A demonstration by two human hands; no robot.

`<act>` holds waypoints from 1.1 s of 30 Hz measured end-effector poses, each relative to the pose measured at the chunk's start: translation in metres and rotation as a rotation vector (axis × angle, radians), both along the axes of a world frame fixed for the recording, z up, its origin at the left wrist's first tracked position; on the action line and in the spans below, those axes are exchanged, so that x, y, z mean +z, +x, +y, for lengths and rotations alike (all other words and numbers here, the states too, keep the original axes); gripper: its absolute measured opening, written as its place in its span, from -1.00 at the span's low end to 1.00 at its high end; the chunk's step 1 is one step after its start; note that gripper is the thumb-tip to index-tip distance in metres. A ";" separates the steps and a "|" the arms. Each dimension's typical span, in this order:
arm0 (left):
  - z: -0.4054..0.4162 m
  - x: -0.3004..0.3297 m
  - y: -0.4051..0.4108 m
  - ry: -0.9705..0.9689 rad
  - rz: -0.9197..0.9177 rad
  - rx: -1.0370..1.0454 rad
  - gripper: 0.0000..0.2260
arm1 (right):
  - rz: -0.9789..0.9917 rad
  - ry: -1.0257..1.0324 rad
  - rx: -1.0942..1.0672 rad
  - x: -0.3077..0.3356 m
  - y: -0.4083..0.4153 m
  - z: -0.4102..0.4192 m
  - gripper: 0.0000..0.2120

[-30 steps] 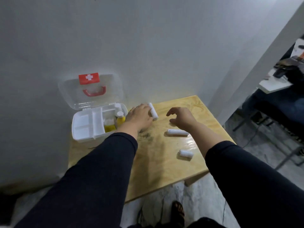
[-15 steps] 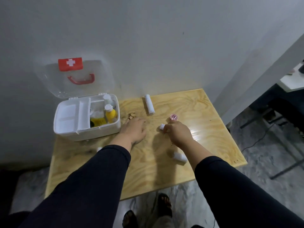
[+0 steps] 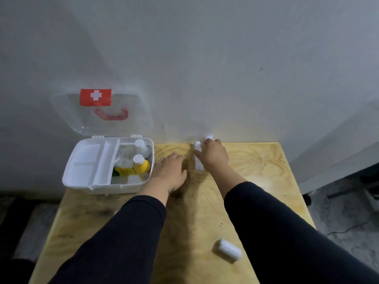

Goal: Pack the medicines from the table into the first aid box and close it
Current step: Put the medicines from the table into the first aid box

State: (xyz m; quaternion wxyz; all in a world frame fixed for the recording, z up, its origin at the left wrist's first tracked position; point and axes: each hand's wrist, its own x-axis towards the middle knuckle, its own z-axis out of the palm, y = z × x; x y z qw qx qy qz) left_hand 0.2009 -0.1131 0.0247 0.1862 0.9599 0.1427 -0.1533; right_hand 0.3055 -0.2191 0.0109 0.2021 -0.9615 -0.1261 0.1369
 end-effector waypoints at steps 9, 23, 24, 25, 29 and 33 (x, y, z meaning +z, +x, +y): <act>-0.002 0.002 0.007 -0.025 0.022 0.069 -0.52 | 0.013 0.085 -0.031 -0.009 0.000 0.000 -0.73; 0.048 0.113 -0.065 0.050 -0.355 0.012 -0.58 | -0.050 0.425 0.031 0.138 -0.094 0.028 -0.65; 0.062 0.114 -0.077 0.060 -0.353 0.039 -0.58 | -0.049 0.449 0.042 0.141 -0.105 0.040 -0.64; 0.076 0.113 -0.089 0.075 -0.337 0.063 -0.58 | -0.050 0.480 0.057 0.144 -0.116 0.052 -0.63; 0.123 0.094 -0.132 0.135 -0.220 0.068 -0.50 | -0.039 0.587 0.080 0.140 -0.156 0.098 -0.65; 0.153 0.068 -0.156 0.119 -0.135 0.090 -0.43 | -0.025 0.649 0.066 0.119 -0.178 0.136 -0.60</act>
